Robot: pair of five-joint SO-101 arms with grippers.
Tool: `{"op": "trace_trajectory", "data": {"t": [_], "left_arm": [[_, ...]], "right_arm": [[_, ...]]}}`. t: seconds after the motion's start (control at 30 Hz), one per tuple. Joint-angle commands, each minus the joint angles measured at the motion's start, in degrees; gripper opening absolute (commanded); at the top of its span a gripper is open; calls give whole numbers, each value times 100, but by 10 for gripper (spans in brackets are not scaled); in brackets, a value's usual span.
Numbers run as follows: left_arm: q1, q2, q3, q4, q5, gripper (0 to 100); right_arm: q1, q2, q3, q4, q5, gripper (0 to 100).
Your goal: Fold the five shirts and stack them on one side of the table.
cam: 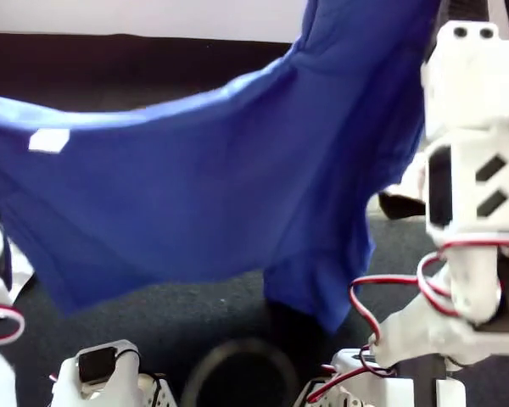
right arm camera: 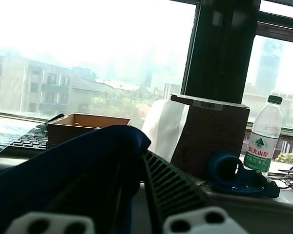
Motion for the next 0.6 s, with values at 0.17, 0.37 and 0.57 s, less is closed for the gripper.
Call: {"op": "trace_trajectory", "data": {"t": [0.17,0.37,0.57], "left_arm": [[-295,4,136,-79,44,9],[-295,-13,101,-79,44,9],[-295,-418,40,-97,53,9]], "right_arm": [[198,-40,145,-171,-44,6],[198,-215,75,-136,-44,6],[189,-840,92,-136,-53,6]]}}
